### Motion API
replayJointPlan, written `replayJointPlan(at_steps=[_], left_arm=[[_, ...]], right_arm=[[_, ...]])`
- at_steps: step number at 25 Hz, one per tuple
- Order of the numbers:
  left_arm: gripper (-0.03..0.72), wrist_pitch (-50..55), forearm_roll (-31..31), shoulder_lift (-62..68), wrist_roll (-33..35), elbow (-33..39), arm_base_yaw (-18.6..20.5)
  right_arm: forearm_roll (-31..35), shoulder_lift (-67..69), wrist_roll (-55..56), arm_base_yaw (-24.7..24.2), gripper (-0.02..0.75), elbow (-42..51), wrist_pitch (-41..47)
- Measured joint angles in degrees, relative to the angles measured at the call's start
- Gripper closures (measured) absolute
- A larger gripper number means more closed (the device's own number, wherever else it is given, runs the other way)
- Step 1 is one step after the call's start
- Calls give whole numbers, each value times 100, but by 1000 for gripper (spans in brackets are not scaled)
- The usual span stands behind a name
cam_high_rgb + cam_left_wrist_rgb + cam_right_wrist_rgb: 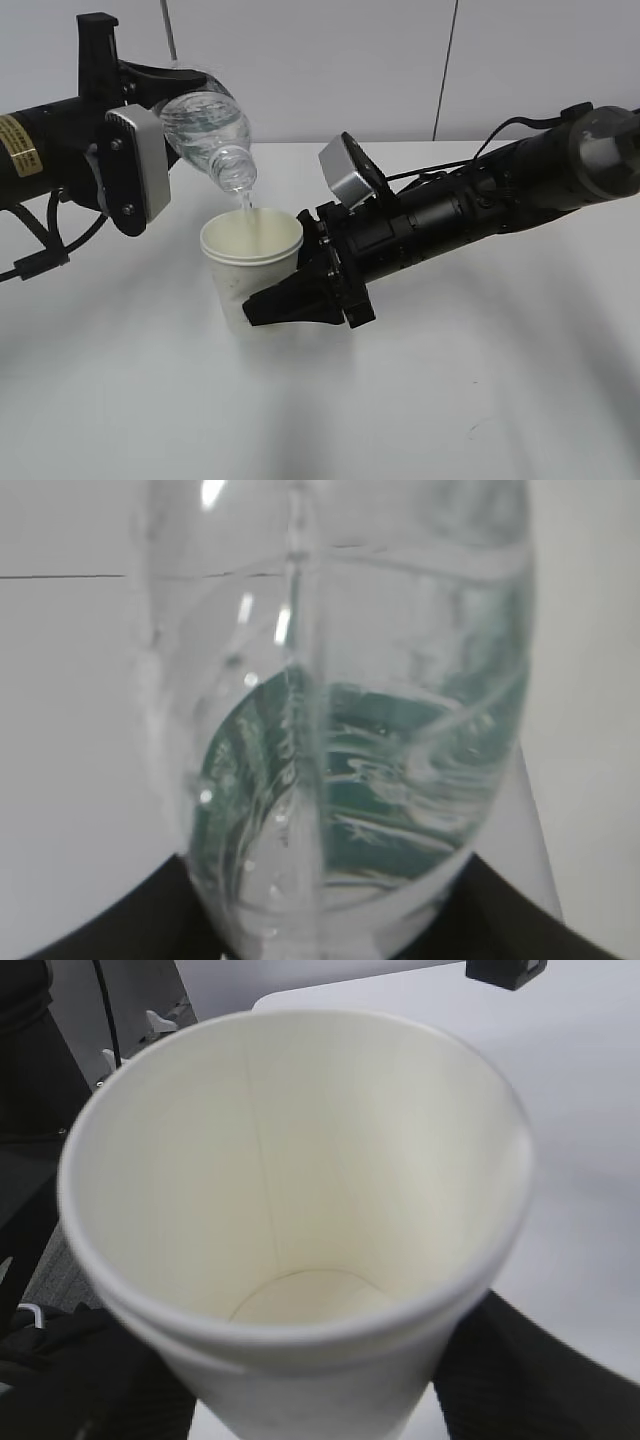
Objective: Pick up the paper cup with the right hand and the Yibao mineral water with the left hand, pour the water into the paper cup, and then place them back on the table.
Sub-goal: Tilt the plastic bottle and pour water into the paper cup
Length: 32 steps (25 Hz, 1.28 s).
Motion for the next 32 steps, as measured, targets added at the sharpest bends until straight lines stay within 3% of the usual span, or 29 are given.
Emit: replayJointPlan(at_steps=[32], left_arm=[[357, -385, -178, 0, 206, 0, 0]], right_arm=[[-428, -111, 0, 0, 268, 0, 0]])
